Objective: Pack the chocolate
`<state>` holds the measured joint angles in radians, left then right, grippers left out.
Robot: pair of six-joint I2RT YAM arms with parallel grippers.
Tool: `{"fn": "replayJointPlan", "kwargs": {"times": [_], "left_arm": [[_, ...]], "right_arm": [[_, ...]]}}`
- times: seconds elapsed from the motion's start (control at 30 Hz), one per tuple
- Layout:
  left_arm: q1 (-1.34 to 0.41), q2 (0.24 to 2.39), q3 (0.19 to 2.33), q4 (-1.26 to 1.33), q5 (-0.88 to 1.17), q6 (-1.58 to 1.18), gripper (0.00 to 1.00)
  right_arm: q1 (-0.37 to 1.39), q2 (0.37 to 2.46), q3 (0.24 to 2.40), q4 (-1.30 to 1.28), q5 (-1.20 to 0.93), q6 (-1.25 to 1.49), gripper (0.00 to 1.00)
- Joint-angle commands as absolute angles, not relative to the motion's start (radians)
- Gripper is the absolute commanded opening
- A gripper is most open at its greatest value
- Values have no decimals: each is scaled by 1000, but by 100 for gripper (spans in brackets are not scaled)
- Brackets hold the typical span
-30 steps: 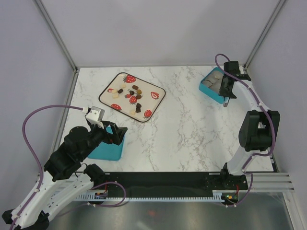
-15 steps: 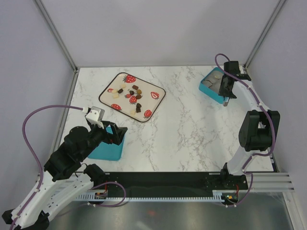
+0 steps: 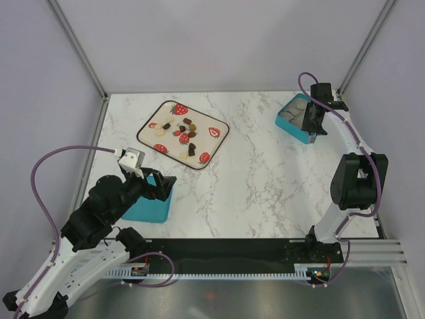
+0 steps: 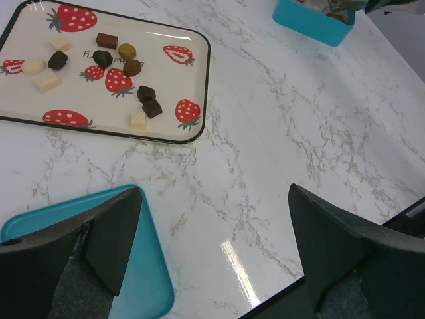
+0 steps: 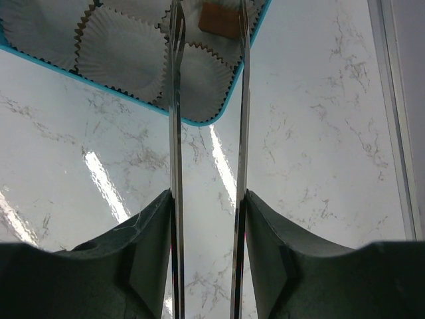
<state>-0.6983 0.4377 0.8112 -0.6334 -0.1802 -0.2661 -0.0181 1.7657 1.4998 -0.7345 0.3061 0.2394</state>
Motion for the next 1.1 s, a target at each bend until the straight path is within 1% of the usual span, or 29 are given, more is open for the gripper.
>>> {"fn": "replayJointPlan", "kwargs": {"times": [0.0, 0.1, 0.23, 0.33, 0.37, 0.5, 0.63, 0.7, 0.77, 0.97, 1.07], "left_arm": [[-703, 443, 804, -600, -175, -224, 100], [-703, 446, 804, -601, -175, -224, 100], [-703, 445, 802, -600, -176, -224, 100], [-703, 446, 802, -601, -178, -224, 100], [-703, 445, 804, -600, -178, -224, 100], [-703, 445, 804, -601, -183, -224, 100], [-703, 449, 804, -600, -179, -224, 100], [-703, 449, 804, -600, -178, -224, 100], [-703, 445, 804, -600, -181, -224, 100], [-701, 440, 804, -600, -187, -224, 100], [-703, 437, 804, -600, -187, -224, 100]], "right_arm": [[-15, 1724, 1562, -729, 264, 242, 52], [-5, 1689, 1574, -732, 227, 242, 52], [84, 1648, 1575, -732, 190, 242, 52], [181, 1615, 1543, -704, 149, 268, 52], [254, 1591, 1504, -666, 149, 287, 52], [434, 1559, 1437, -585, 135, 339, 52], [569, 1572, 1419, -523, 130, 409, 52], [665, 1592, 1405, -468, 121, 416, 52], [751, 1632, 1428, -460, 162, 423, 52], [859, 1736, 1486, -451, 183, 417, 52], [882, 1766, 1490, -462, 179, 423, 52]]}}
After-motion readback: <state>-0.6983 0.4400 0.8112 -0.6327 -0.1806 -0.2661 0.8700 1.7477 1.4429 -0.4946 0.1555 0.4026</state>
